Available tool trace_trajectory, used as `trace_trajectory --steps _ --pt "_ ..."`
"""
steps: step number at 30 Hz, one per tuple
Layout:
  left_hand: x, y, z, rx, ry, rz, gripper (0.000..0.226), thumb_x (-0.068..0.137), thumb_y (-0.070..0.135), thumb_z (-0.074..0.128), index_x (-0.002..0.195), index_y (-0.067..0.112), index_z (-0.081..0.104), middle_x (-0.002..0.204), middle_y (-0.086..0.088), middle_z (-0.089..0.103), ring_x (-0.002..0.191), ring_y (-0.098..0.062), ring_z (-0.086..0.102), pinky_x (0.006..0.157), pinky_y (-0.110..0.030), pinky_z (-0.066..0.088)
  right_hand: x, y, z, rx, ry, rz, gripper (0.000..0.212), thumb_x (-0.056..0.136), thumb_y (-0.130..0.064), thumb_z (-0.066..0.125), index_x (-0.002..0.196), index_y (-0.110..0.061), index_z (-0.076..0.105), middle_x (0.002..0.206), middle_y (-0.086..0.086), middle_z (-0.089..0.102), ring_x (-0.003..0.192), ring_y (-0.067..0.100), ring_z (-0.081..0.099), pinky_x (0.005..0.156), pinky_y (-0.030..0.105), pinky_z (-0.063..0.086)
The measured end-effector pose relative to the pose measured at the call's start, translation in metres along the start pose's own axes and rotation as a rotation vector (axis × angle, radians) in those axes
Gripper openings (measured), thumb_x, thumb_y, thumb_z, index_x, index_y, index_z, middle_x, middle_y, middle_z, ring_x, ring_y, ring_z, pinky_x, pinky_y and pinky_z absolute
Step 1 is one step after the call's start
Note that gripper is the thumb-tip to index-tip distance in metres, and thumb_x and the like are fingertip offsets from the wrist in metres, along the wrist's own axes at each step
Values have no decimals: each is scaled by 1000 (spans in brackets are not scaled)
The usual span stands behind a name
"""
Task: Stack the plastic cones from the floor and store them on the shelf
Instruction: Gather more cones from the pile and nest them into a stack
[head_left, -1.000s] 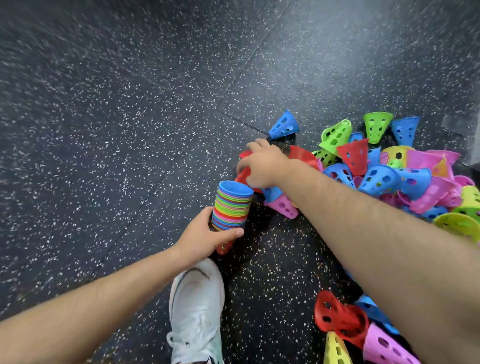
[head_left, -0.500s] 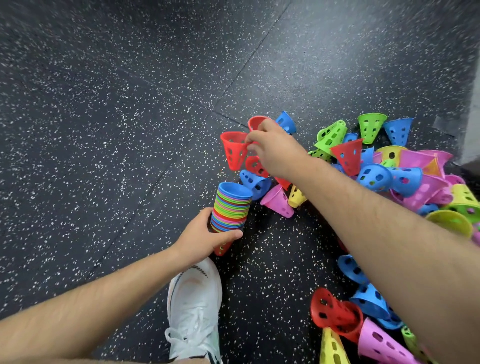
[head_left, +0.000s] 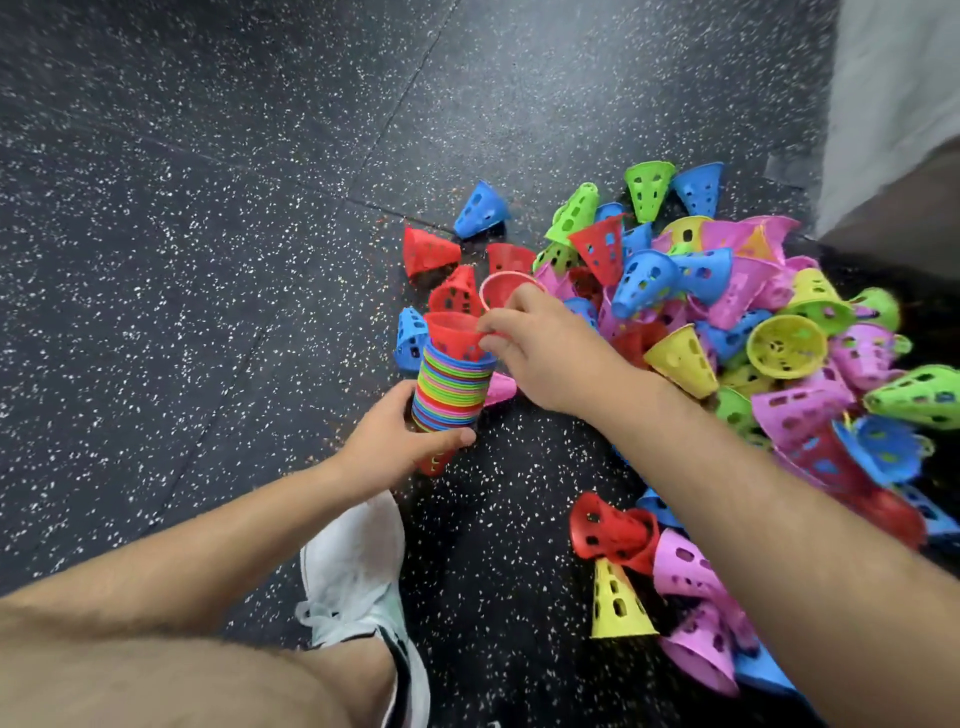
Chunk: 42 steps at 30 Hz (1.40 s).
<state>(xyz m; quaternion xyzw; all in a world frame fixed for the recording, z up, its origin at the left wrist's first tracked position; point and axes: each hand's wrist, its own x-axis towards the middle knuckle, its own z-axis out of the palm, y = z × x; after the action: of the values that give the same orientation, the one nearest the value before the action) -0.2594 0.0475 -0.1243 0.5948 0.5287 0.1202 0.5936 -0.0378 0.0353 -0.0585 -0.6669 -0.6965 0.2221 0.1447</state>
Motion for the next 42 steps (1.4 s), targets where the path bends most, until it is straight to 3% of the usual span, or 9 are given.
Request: trace_trajectory --steps 6,9,11,19,23,27,34,38,42 --pt "-4 6 17 8 -30 -10 57 68 27 95 115 21 64 99 7 76 81 0 69 74 -20 51 -31 14 -15 183 -14 74 45 92 -22 62 136 -24 50 127 2 55 119 18 51 104 28 36" --pt "-1 8 20 40 -46 -11 58 67 35 96 114 25 65 99 8 76 83 -3 69 77 -23 50 -40 22 -24 260 139 143 43 94 -10 55 135 -22 45 118 -5 54 103 12 52 91 25 38" --pt "1 12 21 46 -56 -10 56 68 35 95 114 26 65 100 9 76 86 -4 69 78 -21 50 -40 27 -27 299 273 183 35 98 -9 53 132 -17 50 110 -8 54 94 5 48 83 19 34" --pt "6 26 29 44 -66 21 56 72 24 94 119 24 63 105 11 75 92 4 69 73 -5 47 -27 32 -21 307 530 101 14 97 -22 60 105 -20 71 104 -10 62 108 16 54 100 29 40" --pt "6 25 26 20 -74 8 54 73 20 93 118 18 62 102 -3 76 83 -10 69 69 -20 56 -25 29 -13 442 472 103 14 98 -17 61 107 -17 71 118 0 56 115 5 51 103 16 37" --pt "6 23 24 31 -66 8 51 75 16 91 117 14 61 97 0 74 73 -1 66 62 -14 53 -24 25 -5 477 417 126 17 99 -19 60 110 -22 71 131 4 56 131 10 47 110 25 37" --pt "12 26 20 -10 -51 26 56 70 26 94 117 22 64 105 4 77 95 -11 72 79 -20 56 -25 16 3 560 243 113 21 100 -23 56 114 -25 71 106 -18 65 99 -5 58 89 15 44" --pt "13 34 18 -32 -49 45 53 71 27 93 117 19 67 105 5 78 96 -9 72 80 -16 53 -29 17 5 481 126 61 39 93 -24 57 131 -31 63 140 -5 55 135 1 43 111 18 34" --pt "17 64 16 -66 -62 94 62 64 39 96 116 20 69 105 4 78 95 -11 73 82 -24 57 -31 17 -28 367 64 5 70 84 -14 60 147 -39 44 151 -4 43 145 2 29 119 21 24"
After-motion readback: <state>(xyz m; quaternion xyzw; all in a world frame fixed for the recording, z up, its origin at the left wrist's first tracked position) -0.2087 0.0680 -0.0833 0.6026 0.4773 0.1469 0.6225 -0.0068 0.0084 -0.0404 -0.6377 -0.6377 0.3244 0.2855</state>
